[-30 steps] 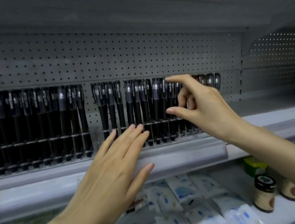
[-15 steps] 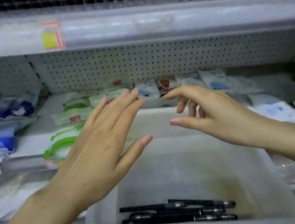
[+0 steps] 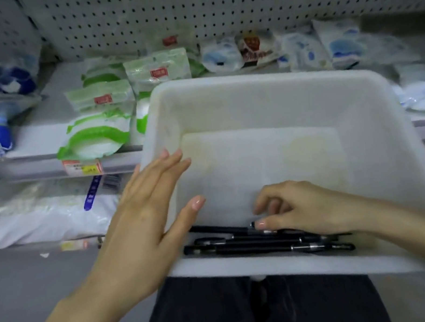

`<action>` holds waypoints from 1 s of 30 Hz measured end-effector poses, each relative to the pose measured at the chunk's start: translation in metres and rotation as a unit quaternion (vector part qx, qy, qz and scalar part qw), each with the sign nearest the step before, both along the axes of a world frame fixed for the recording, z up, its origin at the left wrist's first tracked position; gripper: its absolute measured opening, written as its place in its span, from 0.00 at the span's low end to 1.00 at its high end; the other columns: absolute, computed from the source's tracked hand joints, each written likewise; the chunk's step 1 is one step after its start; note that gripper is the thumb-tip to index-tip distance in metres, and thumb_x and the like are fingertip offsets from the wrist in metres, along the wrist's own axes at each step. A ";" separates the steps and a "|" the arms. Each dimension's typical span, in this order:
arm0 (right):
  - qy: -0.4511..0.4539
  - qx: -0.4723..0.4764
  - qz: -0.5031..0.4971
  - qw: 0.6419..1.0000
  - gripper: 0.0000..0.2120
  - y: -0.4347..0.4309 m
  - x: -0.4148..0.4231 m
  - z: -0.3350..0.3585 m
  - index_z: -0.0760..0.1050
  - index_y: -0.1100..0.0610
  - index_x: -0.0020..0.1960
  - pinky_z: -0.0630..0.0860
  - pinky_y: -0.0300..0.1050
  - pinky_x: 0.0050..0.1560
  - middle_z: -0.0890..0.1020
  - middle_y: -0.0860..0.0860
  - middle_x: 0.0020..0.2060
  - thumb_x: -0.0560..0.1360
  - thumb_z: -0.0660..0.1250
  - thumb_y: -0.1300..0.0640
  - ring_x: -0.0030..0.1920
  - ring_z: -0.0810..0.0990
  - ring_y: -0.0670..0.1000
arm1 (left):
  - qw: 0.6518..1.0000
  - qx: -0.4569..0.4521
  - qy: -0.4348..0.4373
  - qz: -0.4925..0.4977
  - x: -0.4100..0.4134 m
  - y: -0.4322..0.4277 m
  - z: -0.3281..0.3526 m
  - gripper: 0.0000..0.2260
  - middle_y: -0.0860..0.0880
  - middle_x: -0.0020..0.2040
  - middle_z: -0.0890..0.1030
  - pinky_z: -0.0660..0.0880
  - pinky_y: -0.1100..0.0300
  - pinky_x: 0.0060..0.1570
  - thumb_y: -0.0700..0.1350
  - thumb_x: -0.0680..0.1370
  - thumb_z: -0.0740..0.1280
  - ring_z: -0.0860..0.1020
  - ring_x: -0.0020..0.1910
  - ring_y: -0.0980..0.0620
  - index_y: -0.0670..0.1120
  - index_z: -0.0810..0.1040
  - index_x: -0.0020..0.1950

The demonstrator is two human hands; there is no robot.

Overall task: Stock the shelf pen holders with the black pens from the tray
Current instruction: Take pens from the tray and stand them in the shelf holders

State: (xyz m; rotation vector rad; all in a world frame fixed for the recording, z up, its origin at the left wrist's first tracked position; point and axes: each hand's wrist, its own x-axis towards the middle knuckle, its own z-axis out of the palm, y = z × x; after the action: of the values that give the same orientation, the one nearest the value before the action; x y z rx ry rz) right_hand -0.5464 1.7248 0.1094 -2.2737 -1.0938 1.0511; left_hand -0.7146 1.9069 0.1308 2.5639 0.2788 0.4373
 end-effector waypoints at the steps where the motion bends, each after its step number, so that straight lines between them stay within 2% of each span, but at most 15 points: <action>1: 0.011 -0.002 -0.002 1.000 0.13 0.001 0.000 -0.001 0.76 0.51 0.52 0.74 0.40 0.50 0.77 0.44 0.40 0.72 0.70 0.46 0.41 0.76 0.42 | 1.000 -0.004 0.000 0.001 0.000 0.000 -0.001 0.25 0.57 0.73 0.66 0.52 0.62 0.73 0.60 0.79 0.54 0.56 0.74 0.63 0.51 0.68 0.72; 5: 0.051 -0.002 0.005 0.999 0.06 0.005 -0.006 -0.006 0.76 0.49 0.42 0.74 0.40 0.45 0.78 0.43 0.35 0.72 0.72 0.49 0.36 0.75 0.40 | 1.000 -0.012 -0.005 0.005 0.000 0.000 -0.001 0.25 0.57 0.73 0.67 0.51 0.64 0.73 0.60 0.79 0.55 0.57 0.74 0.64 0.50 0.69 0.72; 11: 0.081 0.021 -0.019 0.996 0.07 0.004 -0.005 -0.006 0.78 0.49 0.36 0.71 0.33 0.37 0.77 0.43 0.28 0.70 0.75 0.55 0.30 0.74 0.37 | 1.000 -0.013 -0.002 0.009 -0.002 -0.003 -0.001 0.24 0.56 0.72 0.68 0.53 0.63 0.72 0.59 0.79 0.55 0.58 0.74 0.62 0.49 0.70 0.71; 13: 0.098 0.028 -0.028 0.994 0.07 0.004 -0.005 -0.005 0.78 0.51 0.37 0.72 0.36 0.38 0.78 0.44 0.31 0.69 0.75 0.56 0.32 0.74 0.39 | 1.000 -0.012 0.001 0.008 -0.002 -0.003 -0.001 0.24 0.56 0.72 0.68 0.52 0.64 0.72 0.59 0.79 0.55 0.58 0.74 0.62 0.49 0.70 0.71; 17: 0.132 0.056 -0.069 0.987 0.05 0.001 0.001 0.001 0.78 0.56 0.40 0.77 0.47 0.48 0.82 0.52 0.36 0.70 0.73 0.62 0.38 0.79 0.47 | 1.000 -0.006 0.007 0.004 -0.001 -0.002 0.001 0.25 0.57 0.72 0.68 0.52 0.63 0.73 0.60 0.79 0.54 0.58 0.74 0.63 0.50 0.70 0.71; 20: 0.158 0.090 -0.105 0.978 0.05 -0.002 0.007 0.012 0.78 0.57 0.40 0.77 0.41 0.45 0.82 0.53 0.36 0.70 0.73 0.64 0.37 0.79 0.48 | 1.000 -0.008 0.009 -0.002 0.000 0.000 0.004 0.25 0.57 0.72 0.67 0.50 0.62 0.73 0.61 0.79 0.53 0.57 0.74 0.64 0.51 0.69 0.72; 25: 0.130 0.140 -0.141 0.971 0.05 -0.009 0.019 0.033 0.81 0.56 0.39 0.75 0.33 0.46 0.84 0.59 0.40 0.68 0.75 0.64 0.40 0.80 0.44 | 1.000 -0.007 0.000 -0.010 0.004 0.005 0.007 0.24 0.59 0.72 0.66 0.50 0.62 0.72 0.63 0.79 0.52 0.56 0.73 0.68 0.55 0.68 0.71; 30: 0.110 0.195 -0.180 0.958 0.06 -0.018 0.037 0.057 0.82 0.53 0.37 0.73 0.31 0.48 0.84 0.48 0.36 0.66 0.76 0.63 0.41 0.79 0.41 | 1.000 0.005 -0.021 -0.016 0.016 0.010 0.019 0.25 0.60 0.73 0.66 0.48 0.64 0.73 0.67 0.79 0.49 0.57 0.74 0.65 0.58 0.67 0.71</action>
State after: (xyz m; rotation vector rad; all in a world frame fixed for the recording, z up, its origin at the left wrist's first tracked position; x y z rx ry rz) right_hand -0.5090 1.7065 0.1668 -1.8917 -0.6865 0.8293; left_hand -0.6982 1.9170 0.1495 2.5628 0.2199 0.4812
